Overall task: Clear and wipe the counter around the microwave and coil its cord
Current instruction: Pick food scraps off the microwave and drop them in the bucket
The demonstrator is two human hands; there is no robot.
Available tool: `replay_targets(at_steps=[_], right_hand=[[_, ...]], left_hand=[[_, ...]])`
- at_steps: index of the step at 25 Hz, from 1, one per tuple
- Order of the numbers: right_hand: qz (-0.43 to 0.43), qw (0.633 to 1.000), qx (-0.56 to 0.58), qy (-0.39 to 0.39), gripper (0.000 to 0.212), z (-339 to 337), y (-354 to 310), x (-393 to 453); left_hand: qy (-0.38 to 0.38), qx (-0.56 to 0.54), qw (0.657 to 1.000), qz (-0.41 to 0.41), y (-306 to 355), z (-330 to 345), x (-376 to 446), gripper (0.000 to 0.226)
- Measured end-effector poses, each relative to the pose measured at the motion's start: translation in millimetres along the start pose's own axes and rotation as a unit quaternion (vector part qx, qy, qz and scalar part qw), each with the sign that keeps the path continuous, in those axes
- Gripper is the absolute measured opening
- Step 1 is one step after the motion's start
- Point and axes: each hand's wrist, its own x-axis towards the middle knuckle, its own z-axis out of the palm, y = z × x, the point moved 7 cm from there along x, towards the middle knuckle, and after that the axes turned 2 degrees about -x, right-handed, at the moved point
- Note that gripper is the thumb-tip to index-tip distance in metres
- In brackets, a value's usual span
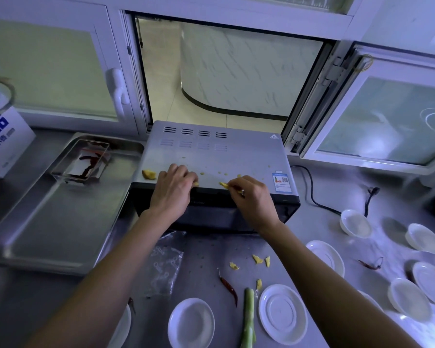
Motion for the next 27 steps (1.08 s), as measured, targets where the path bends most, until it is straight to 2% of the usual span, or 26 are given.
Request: replay_targets(at_steps=[7,13,18,23,27], right_hand=[[0.027,0.999,0.006,0.02,0.011,-19,13,-19],[0.049,0.997,-0.003,0.056,0.009,-54,34,-58],[0.111,0.988,-0.022,0.102,0.005,-114,86,-146],[0.225,0.965,-0.011,0.135,0.003,-179,138,-268],[0.298,0.94,-0.048,0.157,0.006,-235,173,-377]], left_hand=[[0.009,-0.043,0.999,0.009,18,-7,-7,0.017],[-0.001,-0.089,0.994,0.07,91,-12,-13,0.014],[-0.026,-0.138,0.979,0.147,203,3,-37,0.014],[-0.084,-0.192,0.955,0.212,323,32,-79,0.009],[-0.146,-0.21,0.933,0.252,427,60,-119,0.008]])
